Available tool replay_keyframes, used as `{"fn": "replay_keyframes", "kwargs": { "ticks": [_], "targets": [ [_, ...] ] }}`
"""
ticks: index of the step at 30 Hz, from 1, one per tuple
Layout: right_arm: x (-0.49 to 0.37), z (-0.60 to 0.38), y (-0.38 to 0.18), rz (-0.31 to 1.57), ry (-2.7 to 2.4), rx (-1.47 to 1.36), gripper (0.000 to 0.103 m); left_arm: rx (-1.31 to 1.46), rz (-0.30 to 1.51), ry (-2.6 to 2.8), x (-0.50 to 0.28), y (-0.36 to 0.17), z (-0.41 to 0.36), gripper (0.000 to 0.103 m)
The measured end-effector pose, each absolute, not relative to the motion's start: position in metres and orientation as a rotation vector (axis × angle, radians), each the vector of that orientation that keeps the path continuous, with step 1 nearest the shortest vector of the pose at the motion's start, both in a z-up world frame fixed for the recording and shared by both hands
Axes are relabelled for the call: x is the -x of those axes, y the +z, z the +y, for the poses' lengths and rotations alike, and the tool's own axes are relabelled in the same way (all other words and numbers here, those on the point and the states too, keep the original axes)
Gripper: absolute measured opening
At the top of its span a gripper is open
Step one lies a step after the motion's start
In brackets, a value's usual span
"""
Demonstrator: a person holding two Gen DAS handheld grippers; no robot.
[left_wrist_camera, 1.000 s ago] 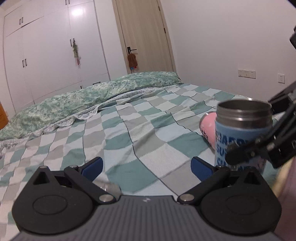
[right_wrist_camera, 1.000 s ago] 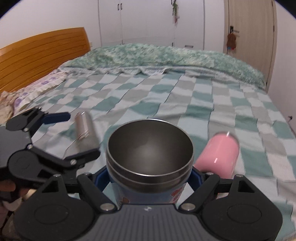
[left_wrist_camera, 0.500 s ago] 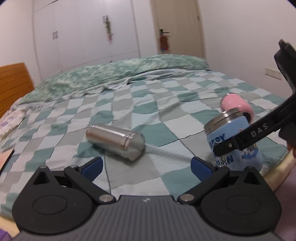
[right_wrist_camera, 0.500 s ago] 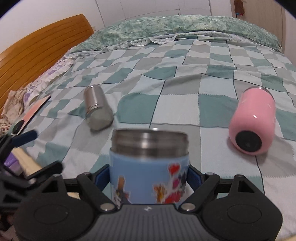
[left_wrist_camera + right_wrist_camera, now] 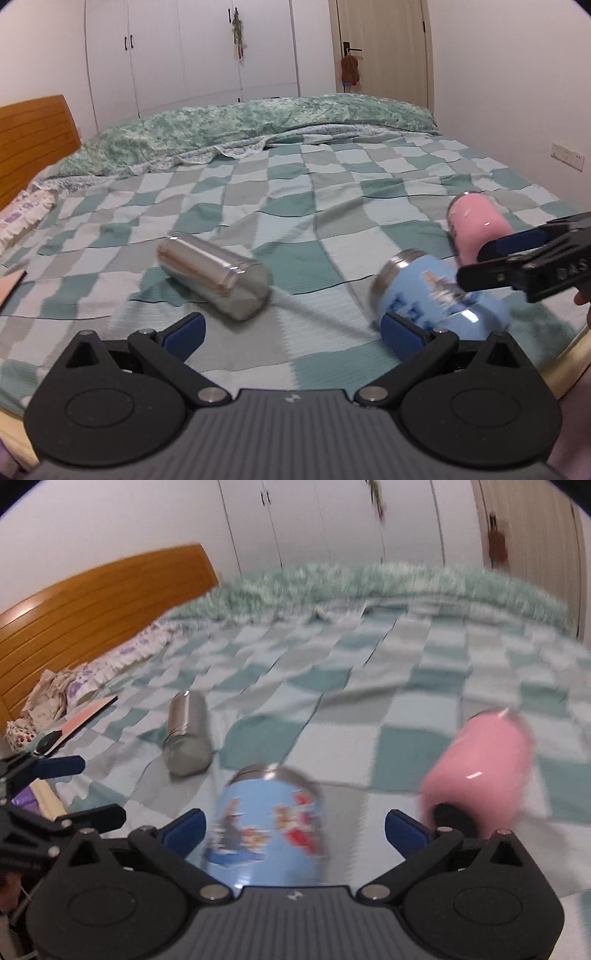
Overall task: Flip cup upright
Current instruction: 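Close the left gripper on the blue cup while the right gripper releases it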
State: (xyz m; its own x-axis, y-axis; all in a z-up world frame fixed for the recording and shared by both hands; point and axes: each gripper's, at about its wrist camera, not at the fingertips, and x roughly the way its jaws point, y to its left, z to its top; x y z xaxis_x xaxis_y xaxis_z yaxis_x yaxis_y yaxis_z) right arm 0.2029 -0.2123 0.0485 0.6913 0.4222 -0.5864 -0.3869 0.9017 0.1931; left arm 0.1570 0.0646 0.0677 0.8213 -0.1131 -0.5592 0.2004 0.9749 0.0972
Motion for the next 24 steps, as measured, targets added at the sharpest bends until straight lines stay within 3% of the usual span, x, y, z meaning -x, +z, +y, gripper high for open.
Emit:
{"fn": "replay_keyframes", "kwargs": {
  "ticks": [12, 24],
  "targets": [
    [-0.179, -0.308, 0.031, 0.439, 0.332, -0.055, 0.103, -0.079, 0.670, -0.188, -0.187, 0.069, -0.021, 0.103],
    [-0.177, -0.324, 0.004, 0.380, 0.374, -0.026, 0.103, -0.015, 0.806, -0.077, -0.222, 0.049, -0.046, 0.103]
  ]
}}
